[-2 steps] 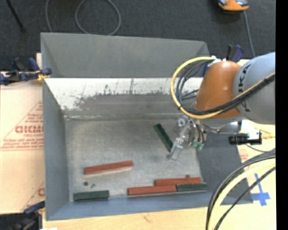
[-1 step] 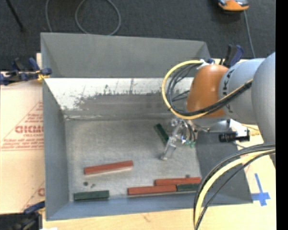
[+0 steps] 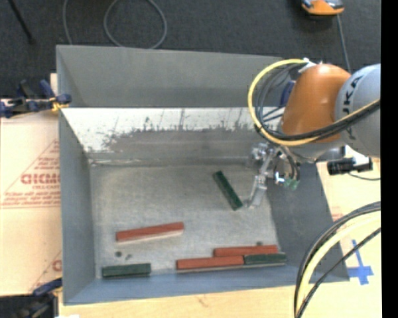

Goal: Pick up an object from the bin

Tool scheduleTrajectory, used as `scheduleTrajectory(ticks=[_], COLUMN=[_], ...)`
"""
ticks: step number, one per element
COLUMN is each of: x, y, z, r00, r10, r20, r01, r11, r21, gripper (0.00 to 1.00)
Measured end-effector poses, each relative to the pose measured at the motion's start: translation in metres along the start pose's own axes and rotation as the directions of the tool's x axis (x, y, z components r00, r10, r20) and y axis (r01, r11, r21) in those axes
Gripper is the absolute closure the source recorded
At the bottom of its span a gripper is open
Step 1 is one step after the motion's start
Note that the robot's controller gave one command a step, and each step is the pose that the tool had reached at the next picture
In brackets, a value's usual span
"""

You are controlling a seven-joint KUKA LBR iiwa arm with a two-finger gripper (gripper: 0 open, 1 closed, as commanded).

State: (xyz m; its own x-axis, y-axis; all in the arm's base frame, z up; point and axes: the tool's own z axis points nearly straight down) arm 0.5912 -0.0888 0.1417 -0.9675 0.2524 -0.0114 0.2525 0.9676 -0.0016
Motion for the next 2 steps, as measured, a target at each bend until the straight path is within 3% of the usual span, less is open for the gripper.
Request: scheduleTrajectory(ticks=[1,2], x=[-0.040,-0.008], y=[0.063,0.006], z=[0.068,0.071], r00=[0.926,0.988], r10=[-0.378,-0.157], r20=[-0.006,-0.007], r01=[0.378,0.157], r11=[0.926,0.988], r21=[-0.006,-0.003], gripper=[0.00,0.00])
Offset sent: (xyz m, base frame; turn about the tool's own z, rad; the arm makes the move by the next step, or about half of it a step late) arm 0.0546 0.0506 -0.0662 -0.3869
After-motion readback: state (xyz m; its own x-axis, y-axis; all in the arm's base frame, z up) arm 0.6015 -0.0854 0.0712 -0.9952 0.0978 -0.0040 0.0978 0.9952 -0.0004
